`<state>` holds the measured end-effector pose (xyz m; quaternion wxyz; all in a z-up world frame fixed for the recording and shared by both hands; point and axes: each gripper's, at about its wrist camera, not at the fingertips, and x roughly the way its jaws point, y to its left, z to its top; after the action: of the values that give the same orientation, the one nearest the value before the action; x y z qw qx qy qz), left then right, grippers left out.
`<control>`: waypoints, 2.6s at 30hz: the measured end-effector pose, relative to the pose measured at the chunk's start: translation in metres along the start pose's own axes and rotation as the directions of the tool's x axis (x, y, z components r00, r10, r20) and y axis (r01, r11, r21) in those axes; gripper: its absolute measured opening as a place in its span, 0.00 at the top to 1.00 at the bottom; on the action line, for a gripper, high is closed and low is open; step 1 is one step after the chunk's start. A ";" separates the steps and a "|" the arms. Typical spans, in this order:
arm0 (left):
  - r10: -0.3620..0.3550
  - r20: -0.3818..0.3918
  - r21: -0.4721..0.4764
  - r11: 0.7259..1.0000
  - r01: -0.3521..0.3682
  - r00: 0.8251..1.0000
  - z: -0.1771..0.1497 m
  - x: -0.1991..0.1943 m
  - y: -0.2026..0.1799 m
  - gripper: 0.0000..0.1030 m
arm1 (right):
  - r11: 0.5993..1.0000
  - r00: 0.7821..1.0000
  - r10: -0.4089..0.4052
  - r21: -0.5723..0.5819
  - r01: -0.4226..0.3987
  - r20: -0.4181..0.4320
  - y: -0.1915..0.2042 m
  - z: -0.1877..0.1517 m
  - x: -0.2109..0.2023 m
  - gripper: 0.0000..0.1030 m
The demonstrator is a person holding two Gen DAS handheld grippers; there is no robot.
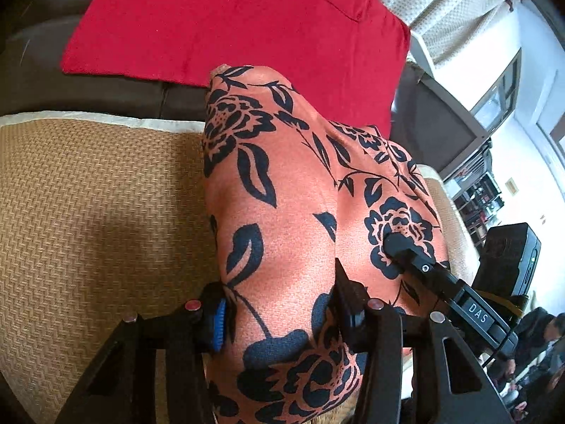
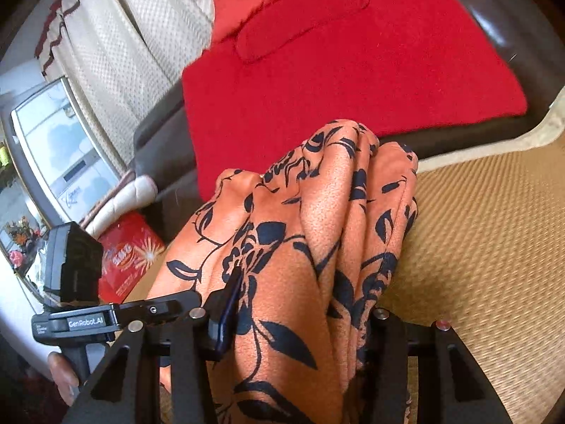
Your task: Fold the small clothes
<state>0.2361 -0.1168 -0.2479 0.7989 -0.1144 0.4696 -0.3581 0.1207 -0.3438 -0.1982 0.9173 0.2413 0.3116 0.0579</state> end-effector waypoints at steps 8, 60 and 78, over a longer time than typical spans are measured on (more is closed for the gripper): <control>0.102 -0.097 -0.108 0.988 -0.113 0.990 0.002 0.047 0.022 0.43 | 0.994 0.980 -0.054 0.085 0.071 -0.192 -0.037 -0.004 0.057 0.49; 0.561 0.631 -0.050 0.719 -0.694 0.536 -0.086 -0.319 -0.194 0.00 | 0.956 0.977 -0.165 -0.220 0.192 0.138 0.182 0.002 -0.256 0.32; 0.520 0.711 -0.060 0.716 -0.696 0.473 -0.122 -0.370 -0.225 0.00 | 0.932 0.953 -0.206 -0.252 0.260 0.221 0.215 -0.006 -0.331 0.28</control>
<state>-0.0816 -0.0081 0.0511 0.9935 0.0342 0.1032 -0.0327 -0.1384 -0.2377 0.0804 0.9680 0.0755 0.2373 -0.0319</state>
